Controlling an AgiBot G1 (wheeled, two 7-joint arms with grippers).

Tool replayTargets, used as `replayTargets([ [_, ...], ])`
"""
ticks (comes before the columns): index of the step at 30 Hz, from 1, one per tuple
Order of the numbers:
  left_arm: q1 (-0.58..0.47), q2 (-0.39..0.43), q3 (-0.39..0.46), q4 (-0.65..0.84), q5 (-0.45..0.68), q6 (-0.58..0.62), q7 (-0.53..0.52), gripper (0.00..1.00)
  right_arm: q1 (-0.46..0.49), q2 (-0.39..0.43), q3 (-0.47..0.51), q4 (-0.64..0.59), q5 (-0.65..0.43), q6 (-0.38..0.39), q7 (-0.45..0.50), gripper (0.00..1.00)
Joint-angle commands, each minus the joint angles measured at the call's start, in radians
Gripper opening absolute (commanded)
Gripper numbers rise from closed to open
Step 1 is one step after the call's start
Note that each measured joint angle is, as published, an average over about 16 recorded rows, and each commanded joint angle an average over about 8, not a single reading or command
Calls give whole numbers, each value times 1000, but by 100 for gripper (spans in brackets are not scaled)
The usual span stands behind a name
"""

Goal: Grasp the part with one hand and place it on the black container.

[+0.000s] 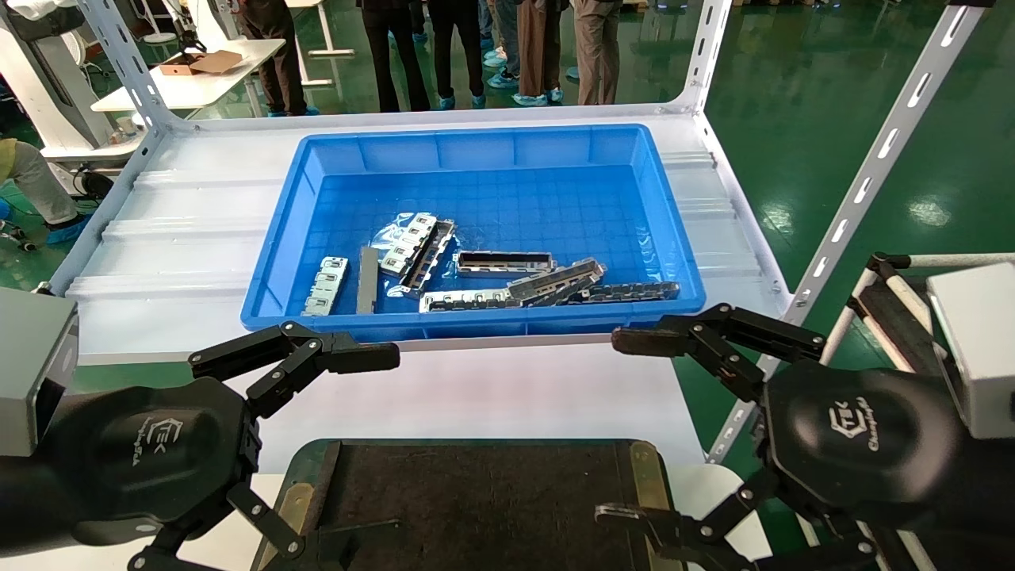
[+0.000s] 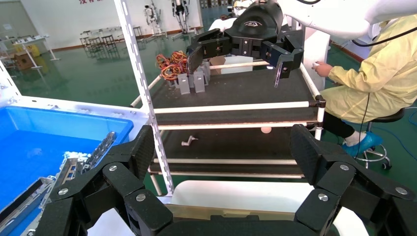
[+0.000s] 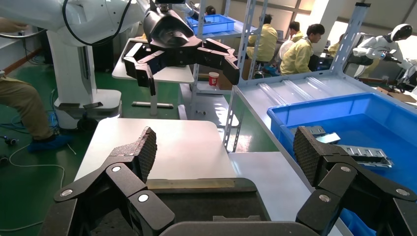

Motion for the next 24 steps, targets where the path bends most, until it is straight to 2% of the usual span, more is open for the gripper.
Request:
replayTargets([
  [1, 0, 0, 0, 0, 0, 0, 0, 100, 0, 0, 0, 0, 0, 0, 0, 100],
  [24, 0, 0, 0, 0, 0, 0, 0, 100, 0, 0, 0, 0, 0, 0, 0, 100],
])
